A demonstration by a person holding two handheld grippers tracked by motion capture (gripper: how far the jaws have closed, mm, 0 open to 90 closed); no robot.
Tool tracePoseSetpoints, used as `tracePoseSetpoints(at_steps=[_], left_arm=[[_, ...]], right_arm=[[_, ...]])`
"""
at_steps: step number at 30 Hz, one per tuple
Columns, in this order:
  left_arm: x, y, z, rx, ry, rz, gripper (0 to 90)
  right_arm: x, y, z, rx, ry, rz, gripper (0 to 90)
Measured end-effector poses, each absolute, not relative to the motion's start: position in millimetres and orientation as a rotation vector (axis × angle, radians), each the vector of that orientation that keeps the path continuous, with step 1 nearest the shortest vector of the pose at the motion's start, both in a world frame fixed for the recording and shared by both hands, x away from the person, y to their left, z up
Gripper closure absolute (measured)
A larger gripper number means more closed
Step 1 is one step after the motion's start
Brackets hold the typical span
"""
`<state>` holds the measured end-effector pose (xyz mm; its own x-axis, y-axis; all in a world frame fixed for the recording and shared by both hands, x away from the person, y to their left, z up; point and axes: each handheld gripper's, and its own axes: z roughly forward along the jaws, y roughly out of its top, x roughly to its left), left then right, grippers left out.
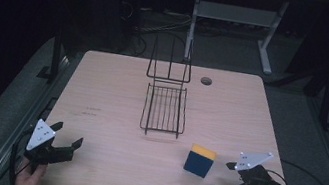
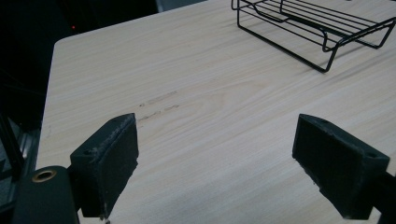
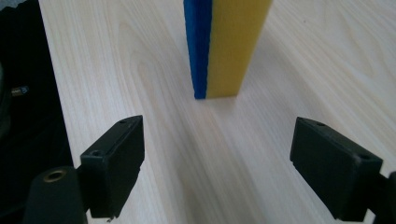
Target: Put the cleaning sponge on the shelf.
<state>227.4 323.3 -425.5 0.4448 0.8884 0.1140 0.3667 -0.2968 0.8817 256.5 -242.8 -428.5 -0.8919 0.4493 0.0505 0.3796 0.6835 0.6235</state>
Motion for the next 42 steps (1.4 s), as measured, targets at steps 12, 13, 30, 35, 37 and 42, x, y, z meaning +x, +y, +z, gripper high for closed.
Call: tracePoseSetpoints(at_steps=[12, 13, 30, 35, 37, 42], left_arm=[[227, 323, -425, 1.859, 1.061, 0.787, 13.9], [227, 323, -425, 1.86, 1.06, 0.787, 13.9], [226, 325, -424, 1.854, 1.062, 0.795, 13.9], [226, 326, -424, 1.851, 1.062, 0.795, 13.9], [226, 326, -423, 1.851, 1.061, 0.8, 13.9], [225, 327, -423, 1.846, 1.061, 0.801, 13.9]], right_arm=[[272, -220, -425, 0.62, 2.819, 0.994, 17.7], [273, -219, -425, 0.614, 2.821, 0.995, 17.8], [289, -195, -420, 0.583, 2.848, 0.992, 20.4], [294, -189, -420, 0.578, 2.857, 0.995, 22.4], [296, -187, -420, 0.58, 2.864, 0.986, 24.0], [300, -184, -422, 0.57, 2.872, 0.978, 32.3]])
